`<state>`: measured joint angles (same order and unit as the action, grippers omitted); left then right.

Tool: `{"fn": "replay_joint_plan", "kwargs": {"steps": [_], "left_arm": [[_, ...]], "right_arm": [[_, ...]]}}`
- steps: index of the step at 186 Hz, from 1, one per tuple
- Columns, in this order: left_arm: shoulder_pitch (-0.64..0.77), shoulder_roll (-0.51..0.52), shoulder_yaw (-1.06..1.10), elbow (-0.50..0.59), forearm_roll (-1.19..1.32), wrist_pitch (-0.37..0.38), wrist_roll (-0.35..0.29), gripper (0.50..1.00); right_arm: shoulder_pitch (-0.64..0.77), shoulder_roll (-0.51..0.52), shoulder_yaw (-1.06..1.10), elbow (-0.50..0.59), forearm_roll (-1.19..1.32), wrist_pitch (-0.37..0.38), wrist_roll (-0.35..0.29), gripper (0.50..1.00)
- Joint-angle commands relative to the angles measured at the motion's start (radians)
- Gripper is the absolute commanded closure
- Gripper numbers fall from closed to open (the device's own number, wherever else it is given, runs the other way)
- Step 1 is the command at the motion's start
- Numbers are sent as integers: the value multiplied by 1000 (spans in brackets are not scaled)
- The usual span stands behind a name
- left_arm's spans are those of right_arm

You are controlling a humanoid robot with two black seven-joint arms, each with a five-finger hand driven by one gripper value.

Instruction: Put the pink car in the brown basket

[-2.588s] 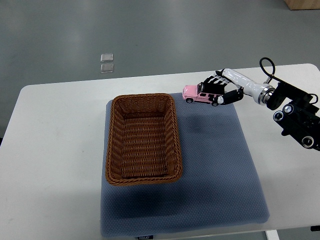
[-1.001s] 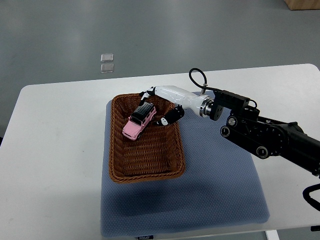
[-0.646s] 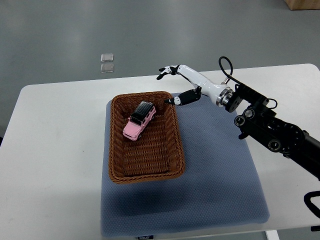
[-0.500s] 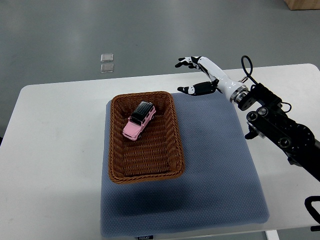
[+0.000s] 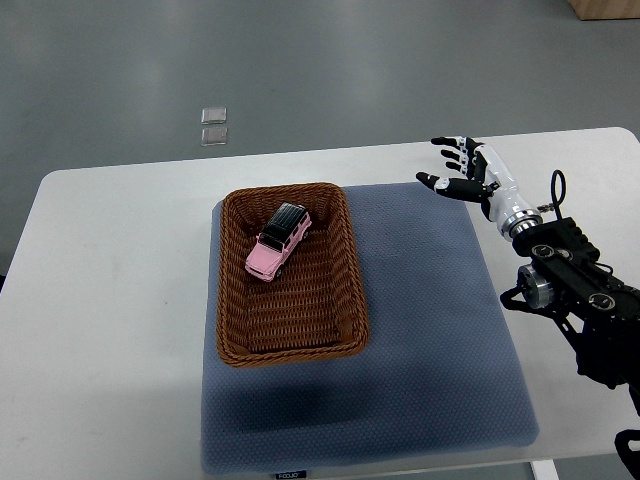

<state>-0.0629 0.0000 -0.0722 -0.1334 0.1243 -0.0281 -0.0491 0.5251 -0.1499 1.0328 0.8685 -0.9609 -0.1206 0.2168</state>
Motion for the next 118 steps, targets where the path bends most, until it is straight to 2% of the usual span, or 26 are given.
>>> {"fn": "replay_joint_plan", "kwargs": {"steps": [1, 29, 33, 38, 43, 118], "left_arm": [[0, 0, 0, 0, 0, 0, 0, 500], [0, 0, 0, 0, 0, 0, 0, 500], [0, 0, 0, 0, 0, 0, 0, 500], [0, 0, 0, 0, 0, -1, 0, 500], [0, 0, 2, 0, 0, 0, 0, 500], [0, 0, 0, -2, 0, -1, 0, 500]], "right_arm": [[1, -3, 16, 0, 93, -1, -30, 640], [1, 6, 49, 1, 169, -1, -51, 638], [1, 6, 49, 1, 175, -1, -51, 630], [1, 6, 49, 1, 182, -1, -51, 593], [1, 7, 49, 1, 182, -1, -48, 589], [10, 12, 49, 9, 186, 1, -25, 587]]}}
